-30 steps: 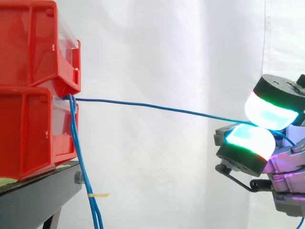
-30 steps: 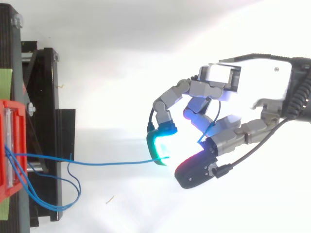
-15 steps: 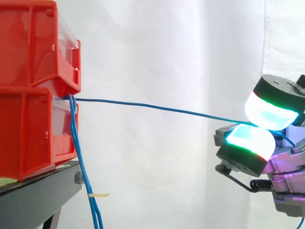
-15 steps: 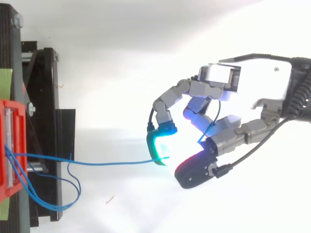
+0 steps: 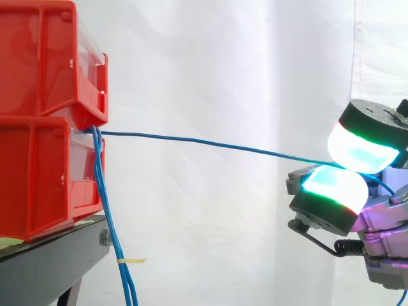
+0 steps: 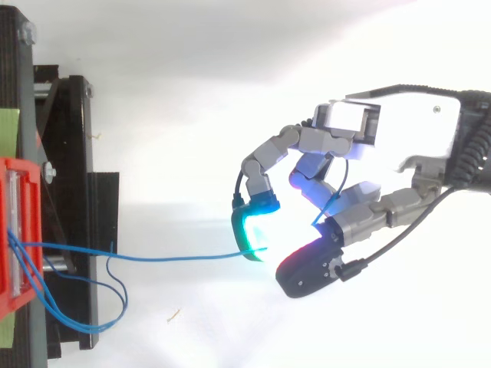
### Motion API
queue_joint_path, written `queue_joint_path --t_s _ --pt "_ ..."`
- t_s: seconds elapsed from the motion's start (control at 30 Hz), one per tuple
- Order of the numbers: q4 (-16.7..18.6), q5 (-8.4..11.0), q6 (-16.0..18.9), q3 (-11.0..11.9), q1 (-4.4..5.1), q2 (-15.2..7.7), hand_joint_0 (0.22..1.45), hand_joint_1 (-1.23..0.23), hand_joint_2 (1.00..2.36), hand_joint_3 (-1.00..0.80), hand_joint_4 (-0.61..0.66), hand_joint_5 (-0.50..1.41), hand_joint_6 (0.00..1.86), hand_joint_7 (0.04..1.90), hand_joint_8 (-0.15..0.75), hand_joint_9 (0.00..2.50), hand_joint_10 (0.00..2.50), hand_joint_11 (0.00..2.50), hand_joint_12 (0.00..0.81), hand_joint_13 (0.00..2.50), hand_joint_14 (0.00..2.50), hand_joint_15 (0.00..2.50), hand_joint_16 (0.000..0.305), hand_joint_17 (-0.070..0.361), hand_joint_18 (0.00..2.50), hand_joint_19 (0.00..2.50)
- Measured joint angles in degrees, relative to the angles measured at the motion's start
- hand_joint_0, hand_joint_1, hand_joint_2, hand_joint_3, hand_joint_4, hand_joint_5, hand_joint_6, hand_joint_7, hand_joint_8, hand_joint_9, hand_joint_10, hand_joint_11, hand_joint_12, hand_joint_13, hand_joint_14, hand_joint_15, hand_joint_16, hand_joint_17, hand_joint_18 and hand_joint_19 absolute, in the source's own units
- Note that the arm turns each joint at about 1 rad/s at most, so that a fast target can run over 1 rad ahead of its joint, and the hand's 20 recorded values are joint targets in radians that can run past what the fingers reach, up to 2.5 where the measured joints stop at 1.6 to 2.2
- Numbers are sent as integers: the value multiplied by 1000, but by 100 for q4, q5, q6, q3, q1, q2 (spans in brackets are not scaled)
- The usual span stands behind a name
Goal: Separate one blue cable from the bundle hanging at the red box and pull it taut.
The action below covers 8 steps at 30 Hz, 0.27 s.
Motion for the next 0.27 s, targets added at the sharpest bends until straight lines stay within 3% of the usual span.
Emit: queue_joint_path --t_s 0.27 --pt "0 0 0 0 0 1 610 -774 1003 -9 -41 -106 930 1160 398 1014 1726 1098 414 1295 1137 1403 58 131 1371 1054"
